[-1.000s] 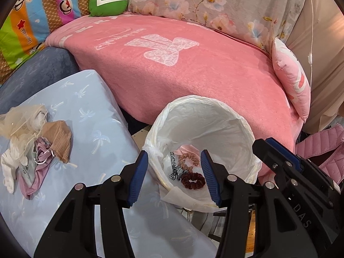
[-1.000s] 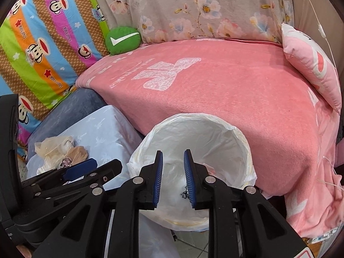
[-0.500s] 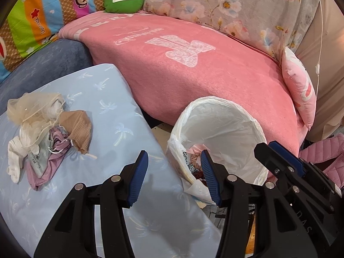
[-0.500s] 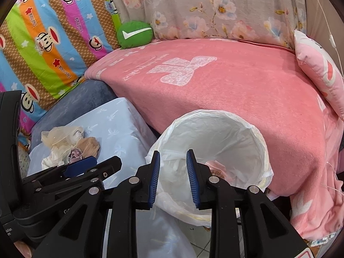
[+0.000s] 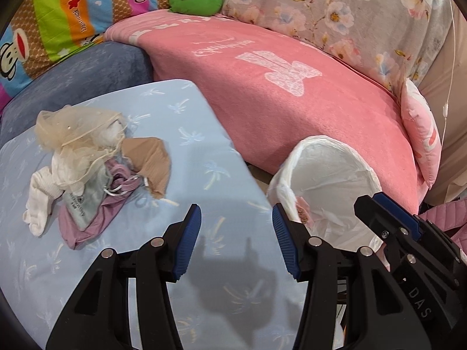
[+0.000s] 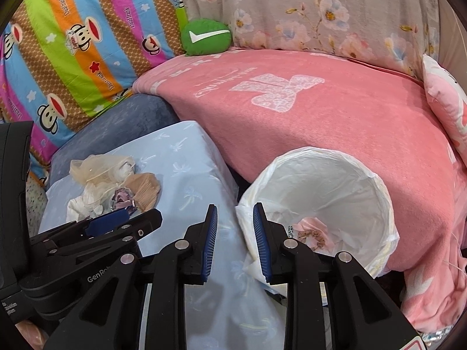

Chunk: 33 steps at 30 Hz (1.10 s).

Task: Organize soft objects
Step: 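Move both open tools back toward the fabric pile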

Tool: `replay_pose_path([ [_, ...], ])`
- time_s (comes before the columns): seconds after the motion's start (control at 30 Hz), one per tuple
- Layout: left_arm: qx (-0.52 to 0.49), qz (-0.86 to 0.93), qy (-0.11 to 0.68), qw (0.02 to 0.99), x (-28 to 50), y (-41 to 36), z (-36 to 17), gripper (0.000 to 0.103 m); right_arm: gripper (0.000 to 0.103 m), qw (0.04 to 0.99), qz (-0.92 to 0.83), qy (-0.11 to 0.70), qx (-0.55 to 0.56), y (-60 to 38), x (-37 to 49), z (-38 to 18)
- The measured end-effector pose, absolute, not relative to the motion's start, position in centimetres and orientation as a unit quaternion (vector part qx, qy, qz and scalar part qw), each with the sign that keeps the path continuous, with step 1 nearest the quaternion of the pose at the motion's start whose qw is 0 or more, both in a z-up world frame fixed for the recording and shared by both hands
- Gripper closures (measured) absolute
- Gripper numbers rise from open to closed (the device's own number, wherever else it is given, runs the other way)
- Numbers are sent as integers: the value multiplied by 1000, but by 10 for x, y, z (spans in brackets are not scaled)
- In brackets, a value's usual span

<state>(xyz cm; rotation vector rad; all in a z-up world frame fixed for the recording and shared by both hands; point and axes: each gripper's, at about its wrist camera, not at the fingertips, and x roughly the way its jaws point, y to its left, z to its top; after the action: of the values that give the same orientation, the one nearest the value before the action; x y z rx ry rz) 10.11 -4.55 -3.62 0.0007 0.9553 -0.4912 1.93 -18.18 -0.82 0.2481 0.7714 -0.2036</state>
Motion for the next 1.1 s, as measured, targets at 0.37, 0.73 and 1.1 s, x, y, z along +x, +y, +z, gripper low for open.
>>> replay_pose_path([
  [0.37,-20,-185,465,866,116,15,-48,50,73,913,-64,391,97,-128,43,-16],
  [0.73,-45,-128,471,872,131,79,-64,40,68,908,-38,408,80,-82,69,-29],
  [1.1,-86,-63,481,870,156,147,-78,34,66,901,-12,428,72,-41,102,-48],
])
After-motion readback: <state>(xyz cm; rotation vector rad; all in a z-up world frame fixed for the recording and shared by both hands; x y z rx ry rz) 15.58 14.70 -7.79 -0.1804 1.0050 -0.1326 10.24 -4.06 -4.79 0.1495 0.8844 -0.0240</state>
